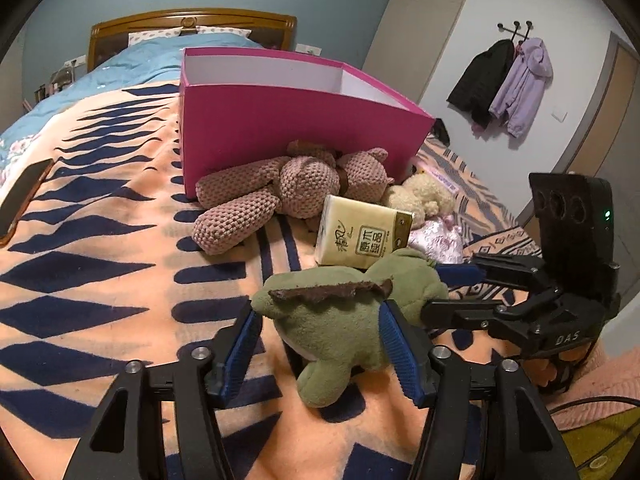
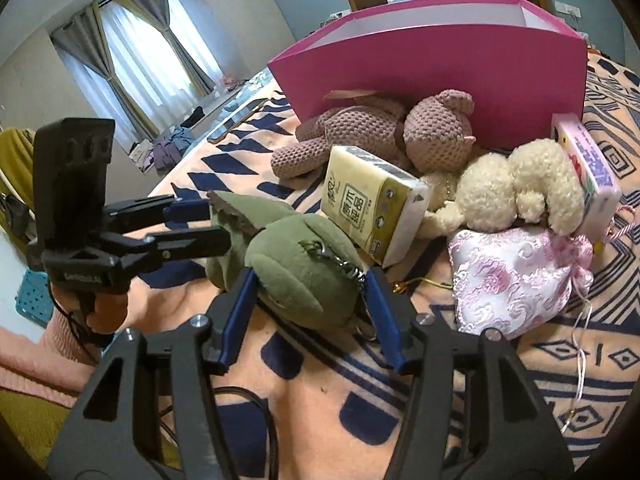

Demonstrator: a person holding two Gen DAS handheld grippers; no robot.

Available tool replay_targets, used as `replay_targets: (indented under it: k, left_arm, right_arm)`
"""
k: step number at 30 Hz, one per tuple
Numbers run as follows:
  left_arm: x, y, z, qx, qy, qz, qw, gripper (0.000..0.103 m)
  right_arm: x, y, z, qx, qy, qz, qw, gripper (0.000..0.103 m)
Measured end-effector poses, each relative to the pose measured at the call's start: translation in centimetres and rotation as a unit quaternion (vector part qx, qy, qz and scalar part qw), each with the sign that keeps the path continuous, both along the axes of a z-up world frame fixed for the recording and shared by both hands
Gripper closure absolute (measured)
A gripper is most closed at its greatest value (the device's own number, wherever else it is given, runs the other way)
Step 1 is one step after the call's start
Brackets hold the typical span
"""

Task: Organize objects

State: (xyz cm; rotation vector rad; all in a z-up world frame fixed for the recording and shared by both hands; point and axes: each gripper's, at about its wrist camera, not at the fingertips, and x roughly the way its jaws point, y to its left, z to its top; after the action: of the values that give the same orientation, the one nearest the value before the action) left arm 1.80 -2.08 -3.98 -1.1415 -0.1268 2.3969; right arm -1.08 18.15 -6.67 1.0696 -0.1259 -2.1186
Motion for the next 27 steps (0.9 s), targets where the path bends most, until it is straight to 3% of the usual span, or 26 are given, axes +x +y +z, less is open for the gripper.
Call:
replay_targets:
  k: [7,16,27]
  left_arm:
    - [0.2,-0.2,0.3,0.023,-0.006,0.003,0.9997,0.051]
    - [1.0,0.0,4.2,0.028,0.050,0.002,0.9984,0.051]
    - [-2.7,0.9,8.8,0.018,0.113,0.008,0.9934,0.051]
  right_arm:
    - [0.4,0.0,0.7,0.003,0.017,0.003,1.000,0.050]
    - [0.6,0.1,4.6,-0.002,0.078,0.015,0.997,0.050]
    - [-2.1,0.4,9.4,0.007,0.147,0.009,0.989,0.050]
